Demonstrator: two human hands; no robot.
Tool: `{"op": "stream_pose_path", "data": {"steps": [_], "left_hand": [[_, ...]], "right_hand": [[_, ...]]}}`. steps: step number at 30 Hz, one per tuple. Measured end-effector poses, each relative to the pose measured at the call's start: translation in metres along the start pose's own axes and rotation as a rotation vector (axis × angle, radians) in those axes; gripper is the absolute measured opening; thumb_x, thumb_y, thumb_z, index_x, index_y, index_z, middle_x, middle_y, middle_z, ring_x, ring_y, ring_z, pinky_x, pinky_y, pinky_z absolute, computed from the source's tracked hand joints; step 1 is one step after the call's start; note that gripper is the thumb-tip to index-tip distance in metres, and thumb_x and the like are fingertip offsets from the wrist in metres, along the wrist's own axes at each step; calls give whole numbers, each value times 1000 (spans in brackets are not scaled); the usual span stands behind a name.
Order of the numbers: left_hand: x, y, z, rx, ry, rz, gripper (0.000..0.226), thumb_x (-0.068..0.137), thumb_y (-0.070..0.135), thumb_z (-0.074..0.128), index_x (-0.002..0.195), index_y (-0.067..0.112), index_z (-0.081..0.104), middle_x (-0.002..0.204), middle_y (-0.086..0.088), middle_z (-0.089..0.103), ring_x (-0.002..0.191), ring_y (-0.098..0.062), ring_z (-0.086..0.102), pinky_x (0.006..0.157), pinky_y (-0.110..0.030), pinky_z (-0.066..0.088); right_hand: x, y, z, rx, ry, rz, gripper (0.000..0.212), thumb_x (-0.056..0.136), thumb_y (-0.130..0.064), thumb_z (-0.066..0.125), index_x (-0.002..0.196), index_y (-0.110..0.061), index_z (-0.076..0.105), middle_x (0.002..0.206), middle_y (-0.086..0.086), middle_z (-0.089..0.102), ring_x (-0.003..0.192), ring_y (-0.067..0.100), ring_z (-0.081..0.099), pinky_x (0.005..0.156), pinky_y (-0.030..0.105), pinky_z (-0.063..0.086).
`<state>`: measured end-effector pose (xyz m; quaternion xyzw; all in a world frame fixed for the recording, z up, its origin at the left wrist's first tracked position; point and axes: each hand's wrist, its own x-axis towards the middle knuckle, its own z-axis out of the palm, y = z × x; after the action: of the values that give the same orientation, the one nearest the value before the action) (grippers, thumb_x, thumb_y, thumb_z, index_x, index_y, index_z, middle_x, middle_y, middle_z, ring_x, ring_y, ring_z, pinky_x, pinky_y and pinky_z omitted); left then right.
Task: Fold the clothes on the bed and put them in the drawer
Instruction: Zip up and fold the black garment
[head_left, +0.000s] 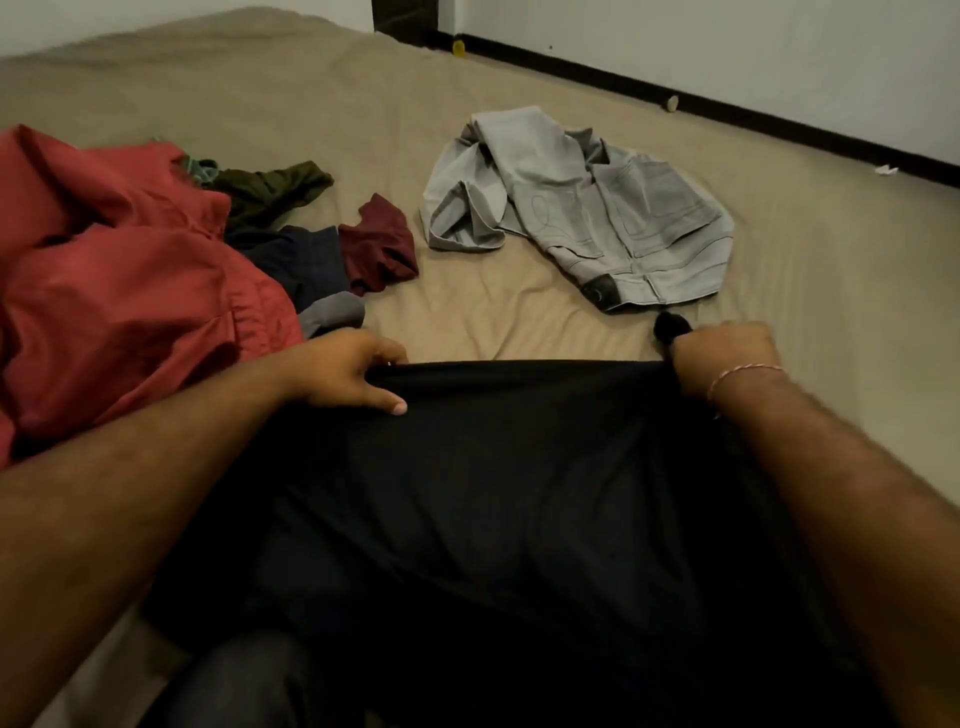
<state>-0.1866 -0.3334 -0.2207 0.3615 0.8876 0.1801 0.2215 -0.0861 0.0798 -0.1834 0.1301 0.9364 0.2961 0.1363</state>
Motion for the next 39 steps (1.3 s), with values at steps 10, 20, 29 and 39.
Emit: {"op": "stream_pose_path", "data": {"steps": [10,20,29,39], "left_hand": [[-62,15,-23,490,139,-53,23,93,36,70,114,33,62,94,7,61,76,-14,51,70,-31,42],[-175,22,17,561,157,45,34,81,25,79,113,29,68,107,6,69,90,-18,67,75,-34,52],[-179,18,60,87,463,-525,27,93,39,70,96,12,71,106,-24,71,96,-39,67,80,-40,51],[-189,56,76,-105,352,-511,35,78,25,79,110,16,70,116,-14,73,103,-32,68,85,-35,53]], "right_hand": [[-103,85,33,157,160,257,22,94,-32,56,97,-20,75,87,5,65,88,34,70,67,34,45],[-297,63,85,349,489,-366,42,75,-6,80,112,-21,65,104,3,70,89,28,68,71,43,60],[-367,-4,107,985,190,-183,56,92,-50,65,144,-35,50,141,-13,52,122,7,53,105,34,50],[-360,-88,76,1342,385,15,52,91,-19,74,139,-24,56,130,-8,56,109,8,59,93,29,51]]}}
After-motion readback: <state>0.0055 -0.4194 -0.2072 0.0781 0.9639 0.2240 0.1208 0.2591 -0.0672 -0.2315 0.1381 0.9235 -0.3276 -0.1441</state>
